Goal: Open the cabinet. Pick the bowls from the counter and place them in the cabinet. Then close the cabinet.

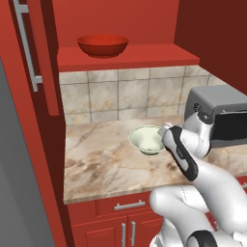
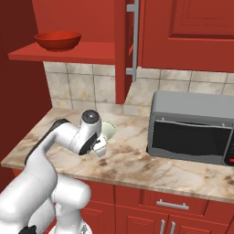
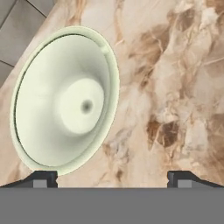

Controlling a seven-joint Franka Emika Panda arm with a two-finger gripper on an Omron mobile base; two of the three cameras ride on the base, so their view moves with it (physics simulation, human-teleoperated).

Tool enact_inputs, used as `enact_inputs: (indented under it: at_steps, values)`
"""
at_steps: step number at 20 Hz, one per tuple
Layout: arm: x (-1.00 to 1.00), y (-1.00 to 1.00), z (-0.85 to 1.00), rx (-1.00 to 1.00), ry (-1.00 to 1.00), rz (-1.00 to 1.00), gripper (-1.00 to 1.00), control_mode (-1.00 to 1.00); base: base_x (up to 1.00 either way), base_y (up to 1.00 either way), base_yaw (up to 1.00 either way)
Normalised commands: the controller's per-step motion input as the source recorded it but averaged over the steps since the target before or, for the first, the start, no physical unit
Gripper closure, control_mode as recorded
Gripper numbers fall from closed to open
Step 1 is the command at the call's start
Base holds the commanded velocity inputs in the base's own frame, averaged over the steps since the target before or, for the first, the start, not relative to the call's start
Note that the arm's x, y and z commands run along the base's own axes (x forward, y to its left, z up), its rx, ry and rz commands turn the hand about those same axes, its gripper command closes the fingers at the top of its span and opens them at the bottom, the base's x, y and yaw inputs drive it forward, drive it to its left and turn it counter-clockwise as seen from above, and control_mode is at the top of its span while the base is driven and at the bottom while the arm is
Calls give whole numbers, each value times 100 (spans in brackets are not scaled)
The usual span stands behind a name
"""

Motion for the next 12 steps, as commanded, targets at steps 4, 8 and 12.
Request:
enact_inputs:
  at_steps: [4,8,12]
  values:
    - [31,0,-20,0,0,0,-100,-100,0,0,0]
    - [26,0,-26,0,0,0,-100,-100,0,0,0]
    - [24,0,-24,0,0,0,-100,-100,0,0,0]
